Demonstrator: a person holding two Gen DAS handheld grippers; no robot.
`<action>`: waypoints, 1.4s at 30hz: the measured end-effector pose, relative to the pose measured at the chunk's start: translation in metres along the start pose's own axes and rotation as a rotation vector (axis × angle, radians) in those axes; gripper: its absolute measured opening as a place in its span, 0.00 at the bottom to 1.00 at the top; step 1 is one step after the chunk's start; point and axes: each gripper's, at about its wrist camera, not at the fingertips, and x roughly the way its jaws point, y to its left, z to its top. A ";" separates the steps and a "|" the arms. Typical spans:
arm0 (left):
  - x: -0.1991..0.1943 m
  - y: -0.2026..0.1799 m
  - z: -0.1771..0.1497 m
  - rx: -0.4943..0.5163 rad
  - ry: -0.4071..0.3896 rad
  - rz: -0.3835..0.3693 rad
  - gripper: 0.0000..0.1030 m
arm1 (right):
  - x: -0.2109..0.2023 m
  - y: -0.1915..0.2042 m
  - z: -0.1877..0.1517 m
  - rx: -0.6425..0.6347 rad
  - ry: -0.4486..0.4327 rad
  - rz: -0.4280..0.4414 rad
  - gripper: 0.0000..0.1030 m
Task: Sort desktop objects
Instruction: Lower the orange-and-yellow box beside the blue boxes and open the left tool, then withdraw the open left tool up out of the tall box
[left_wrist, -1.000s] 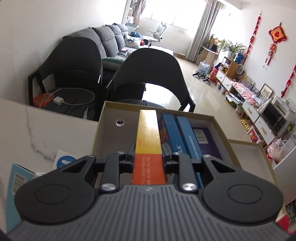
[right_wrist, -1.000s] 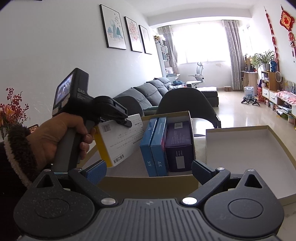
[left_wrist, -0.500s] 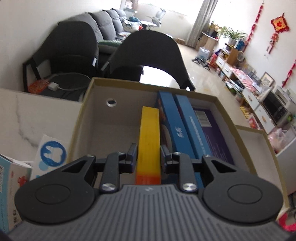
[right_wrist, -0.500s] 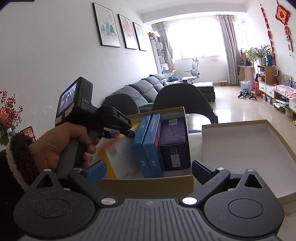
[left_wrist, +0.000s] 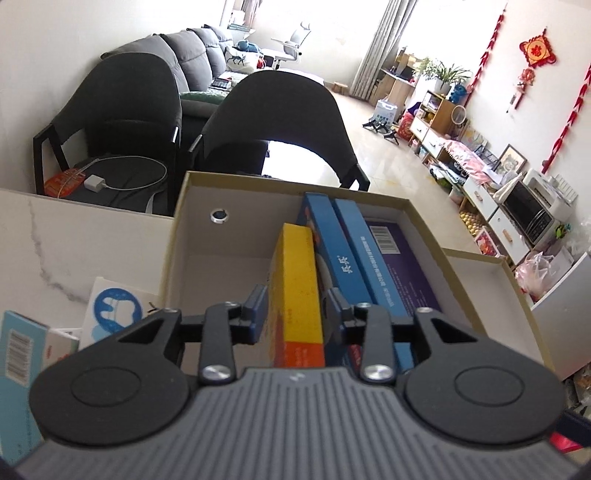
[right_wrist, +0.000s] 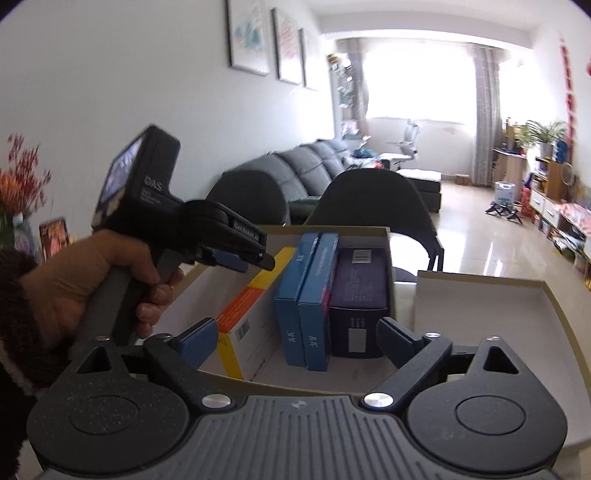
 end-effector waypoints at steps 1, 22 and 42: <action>-0.003 0.002 -0.001 0.000 -0.004 -0.004 0.37 | 0.004 0.003 0.003 -0.017 0.016 0.008 0.88; -0.064 0.033 -0.034 0.050 -0.114 0.010 0.57 | 0.072 0.046 0.027 -0.049 0.241 0.097 0.56; -0.069 0.049 -0.074 0.092 -0.096 0.071 0.58 | 0.135 0.062 0.023 -0.065 0.465 0.036 0.46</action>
